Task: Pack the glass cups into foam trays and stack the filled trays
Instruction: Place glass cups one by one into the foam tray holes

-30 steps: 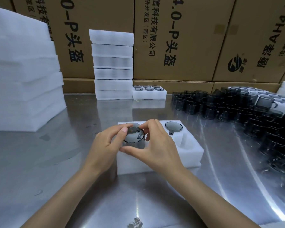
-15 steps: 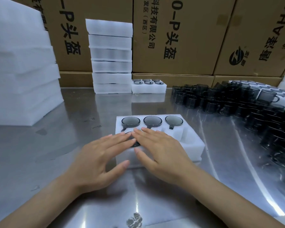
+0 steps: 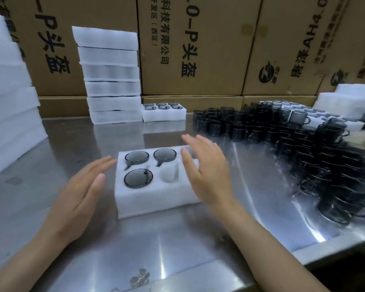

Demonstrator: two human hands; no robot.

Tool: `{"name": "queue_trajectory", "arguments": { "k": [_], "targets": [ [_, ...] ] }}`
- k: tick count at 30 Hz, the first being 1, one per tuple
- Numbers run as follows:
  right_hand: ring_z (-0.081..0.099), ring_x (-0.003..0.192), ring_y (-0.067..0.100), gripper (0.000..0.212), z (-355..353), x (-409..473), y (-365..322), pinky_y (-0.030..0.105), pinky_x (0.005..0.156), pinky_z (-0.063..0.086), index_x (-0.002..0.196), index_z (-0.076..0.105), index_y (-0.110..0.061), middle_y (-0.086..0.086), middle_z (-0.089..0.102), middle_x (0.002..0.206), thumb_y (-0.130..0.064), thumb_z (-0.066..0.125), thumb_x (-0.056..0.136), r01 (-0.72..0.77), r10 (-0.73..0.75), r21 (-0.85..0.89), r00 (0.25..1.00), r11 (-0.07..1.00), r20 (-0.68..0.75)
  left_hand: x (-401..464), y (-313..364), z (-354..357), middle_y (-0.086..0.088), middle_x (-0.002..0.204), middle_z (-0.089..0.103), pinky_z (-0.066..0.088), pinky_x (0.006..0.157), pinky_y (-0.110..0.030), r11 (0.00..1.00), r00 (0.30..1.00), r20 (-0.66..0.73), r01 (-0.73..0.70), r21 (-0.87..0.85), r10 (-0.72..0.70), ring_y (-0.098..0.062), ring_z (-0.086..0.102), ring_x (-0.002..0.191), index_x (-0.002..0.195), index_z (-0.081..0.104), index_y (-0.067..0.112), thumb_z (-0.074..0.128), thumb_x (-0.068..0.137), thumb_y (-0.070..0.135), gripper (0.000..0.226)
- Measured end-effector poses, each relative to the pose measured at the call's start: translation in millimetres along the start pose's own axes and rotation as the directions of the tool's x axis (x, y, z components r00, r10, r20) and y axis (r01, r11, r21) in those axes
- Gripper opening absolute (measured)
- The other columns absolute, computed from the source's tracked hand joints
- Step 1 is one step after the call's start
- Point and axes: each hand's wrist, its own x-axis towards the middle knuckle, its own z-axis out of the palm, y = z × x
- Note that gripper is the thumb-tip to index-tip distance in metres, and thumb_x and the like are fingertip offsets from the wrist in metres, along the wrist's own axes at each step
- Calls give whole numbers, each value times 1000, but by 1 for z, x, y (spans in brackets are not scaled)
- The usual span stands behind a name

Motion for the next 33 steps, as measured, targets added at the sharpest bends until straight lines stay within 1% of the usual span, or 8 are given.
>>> {"name": "queue_trajectory", "arguments": {
  "k": [3,6,9,12,15,22,29,33],
  "targets": [
    [18,143,19,48,-29,14,43,43,117,7,140,44,-16,2,34,151,-33,44,95,-345,298,-230,930,910,-216,1,-21,-3,24,126,53,32,99,-12,987,986,-96,124,-100,-134,6,46,119,111,56,51,20,95,60,40],
    [0,144,35,65,-50,13,78,54,114,-3,146,28,-9,18,11,157,-35,50,91,-617,590,-453,777,643,-220,1,-32,-1,18,121,57,33,96,-15,974,975,-80,197,-108,-206,2,48,112,107,57,53,18,92,67,44],
    [-5,142,45,72,-60,12,93,56,112,-9,148,22,-9,23,2,156,-39,51,89,-707,728,-551,643,444,-237,1,-29,3,15,118,58,32,101,-23,977,978,-65,190,-101,-197,3,49,111,106,57,48,19,90,71,47],
    [-3,140,50,72,-68,14,101,58,111,-10,148,20,-10,24,0,156,-41,47,90,-726,779,-583,581,366,-235,2,-22,4,24,117,56,30,95,-5,985,986,-53,152,-82,-157,13,46,113,107,57,44,20,91,69,48],
    [3,140,50,69,-70,13,106,58,111,-10,146,24,-10,25,1,156,-43,46,90,-723,817,-606,541,331,-199,3,-18,3,32,118,53,30,92,-2,986,987,-56,147,-84,-152,15,45,113,109,57,44,20,91,66,47],
    [28,132,41,56,-55,12,95,48,112,6,138,37,-14,18,25,151,-41,47,90,-609,700,-620,702,494,-132,3,-16,5,28,116,57,34,90,-7,982,984,-64,157,-108,-165,1,51,107,108,58,44,21,90,68,48],
    [52,119,22,53,-39,9,81,50,112,4,141,35,-22,1,38,145,-33,52,92,-375,456,-519,890,768,32,3,-9,5,9,117,60,33,90,-7,978,981,-38,188,-87,-192,-8,52,107,112,59,32,22,91,59,50],
    [44,122,20,50,-33,8,80,46,110,7,136,42,-26,-3,49,133,-36,55,89,-298,336,-512,942,806,-19,2,-4,4,10,116,61,32,91,-6,976,979,-19,201,-85,-203,-6,52,107,114,61,26,22,90,57,56]
  ]
}}
